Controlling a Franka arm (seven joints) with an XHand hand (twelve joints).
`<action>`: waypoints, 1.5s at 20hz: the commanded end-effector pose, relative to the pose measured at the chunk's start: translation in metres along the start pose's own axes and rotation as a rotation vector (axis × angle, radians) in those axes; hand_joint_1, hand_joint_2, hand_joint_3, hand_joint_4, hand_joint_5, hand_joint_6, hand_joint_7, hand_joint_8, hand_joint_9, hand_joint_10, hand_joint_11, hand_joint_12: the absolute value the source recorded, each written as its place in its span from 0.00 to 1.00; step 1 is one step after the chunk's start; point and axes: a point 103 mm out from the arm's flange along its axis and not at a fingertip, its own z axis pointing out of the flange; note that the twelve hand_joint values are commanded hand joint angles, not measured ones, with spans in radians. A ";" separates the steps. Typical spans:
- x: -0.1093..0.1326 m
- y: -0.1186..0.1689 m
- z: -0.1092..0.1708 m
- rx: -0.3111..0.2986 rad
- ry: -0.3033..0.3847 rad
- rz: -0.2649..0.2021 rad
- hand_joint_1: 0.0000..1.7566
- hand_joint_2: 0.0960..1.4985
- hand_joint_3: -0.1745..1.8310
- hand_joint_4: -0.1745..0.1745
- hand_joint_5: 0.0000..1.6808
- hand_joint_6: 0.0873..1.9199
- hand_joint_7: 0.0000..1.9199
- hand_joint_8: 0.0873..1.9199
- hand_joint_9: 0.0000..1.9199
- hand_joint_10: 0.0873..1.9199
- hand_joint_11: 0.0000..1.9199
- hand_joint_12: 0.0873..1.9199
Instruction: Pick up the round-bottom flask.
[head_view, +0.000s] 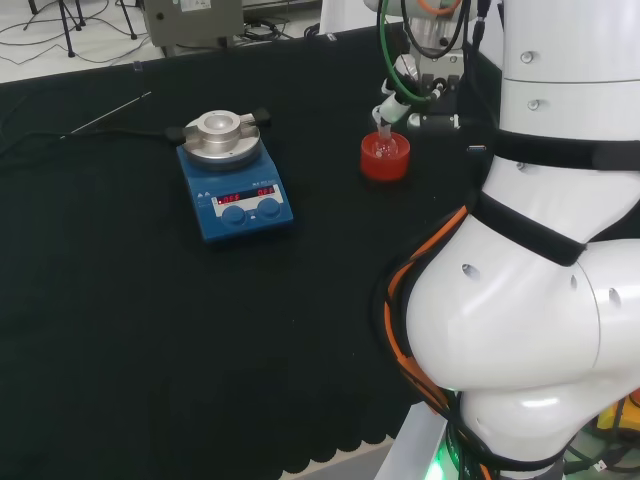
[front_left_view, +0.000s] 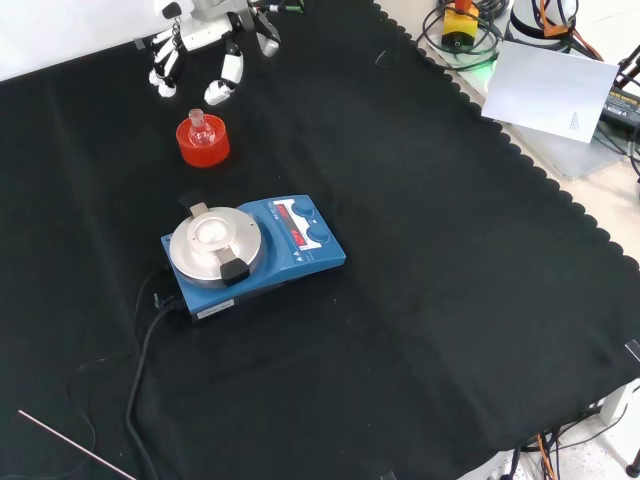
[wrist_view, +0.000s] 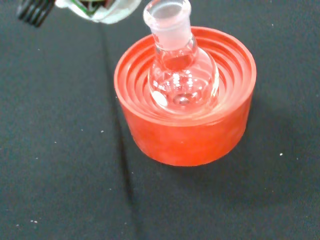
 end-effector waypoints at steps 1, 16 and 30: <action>-0.007 0.009 0.015 0.022 0.010 0.007 0.49 0.37 0.46 0.43 0.39 0.00 0.16 0.28 0.22 0.30 0.01 0.69; -0.012 0.015 0.028 0.037 -0.004 -0.003 0.49 0.35 0.45 0.42 0.36 0.00 0.16 0.28 0.22 0.30 0.01 0.69; -0.014 0.017 0.035 0.047 -0.001 -0.014 0.49 0.35 0.44 0.45 0.43 0.02 0.16 0.28 0.22 0.30 0.01 0.69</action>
